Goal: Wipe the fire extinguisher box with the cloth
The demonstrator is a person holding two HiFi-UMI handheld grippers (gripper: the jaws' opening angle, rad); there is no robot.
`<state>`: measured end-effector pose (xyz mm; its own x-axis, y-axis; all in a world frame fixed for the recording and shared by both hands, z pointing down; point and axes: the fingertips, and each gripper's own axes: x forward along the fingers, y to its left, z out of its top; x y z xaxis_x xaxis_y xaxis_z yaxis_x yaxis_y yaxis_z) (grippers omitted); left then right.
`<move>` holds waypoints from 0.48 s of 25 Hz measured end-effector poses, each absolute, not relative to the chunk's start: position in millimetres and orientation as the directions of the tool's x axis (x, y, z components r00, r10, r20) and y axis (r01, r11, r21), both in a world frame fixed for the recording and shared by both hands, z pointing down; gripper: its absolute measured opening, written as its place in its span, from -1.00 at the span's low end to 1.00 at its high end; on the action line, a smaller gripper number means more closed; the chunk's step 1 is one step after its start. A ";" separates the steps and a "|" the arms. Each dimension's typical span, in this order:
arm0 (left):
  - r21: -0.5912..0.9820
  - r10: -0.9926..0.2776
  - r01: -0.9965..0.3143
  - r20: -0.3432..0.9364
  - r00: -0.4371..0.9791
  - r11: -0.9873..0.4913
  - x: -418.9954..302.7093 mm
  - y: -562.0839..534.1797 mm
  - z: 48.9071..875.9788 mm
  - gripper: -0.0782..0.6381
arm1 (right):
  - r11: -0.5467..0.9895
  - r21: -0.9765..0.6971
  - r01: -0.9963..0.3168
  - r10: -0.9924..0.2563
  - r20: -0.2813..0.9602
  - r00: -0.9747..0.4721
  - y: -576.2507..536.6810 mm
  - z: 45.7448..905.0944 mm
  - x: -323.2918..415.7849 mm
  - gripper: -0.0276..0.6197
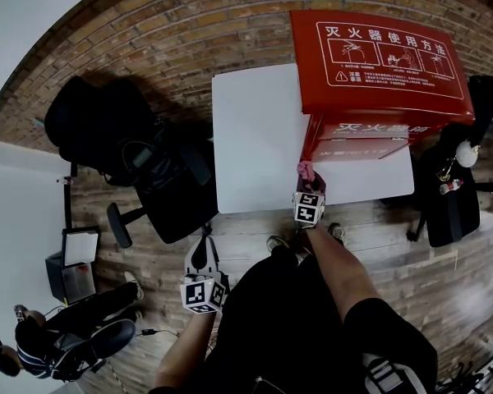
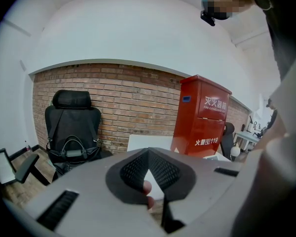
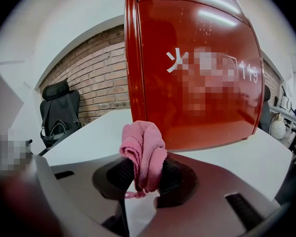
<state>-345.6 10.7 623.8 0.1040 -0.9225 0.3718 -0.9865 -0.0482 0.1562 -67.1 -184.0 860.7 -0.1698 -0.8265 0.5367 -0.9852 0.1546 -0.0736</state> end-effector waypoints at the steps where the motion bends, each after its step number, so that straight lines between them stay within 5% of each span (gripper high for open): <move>1: 0.157 -0.922 -0.986 0.373 0.107 -0.051 -343.3 9.6 624.2 -0.73 | 0.158 -0.072 -0.985 -0.825 0.538 -0.172 -183.9 860.9 -65.1 -0.56; 12: 0.151 -0.919 -0.987 0.377 0.116 -0.063 -322.0 0.0 617.2 -0.73 | 0.187 -0.053 -0.981 -0.804 0.565 -0.184 -185.1 864.4 -42.4 -0.56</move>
<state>-322.0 0.0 617.2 0.1158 -0.9190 0.3769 -0.9866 -0.0626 0.1506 -42.4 -185.1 864.4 -0.1837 -0.8041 0.5654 -0.9810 0.1865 -0.0535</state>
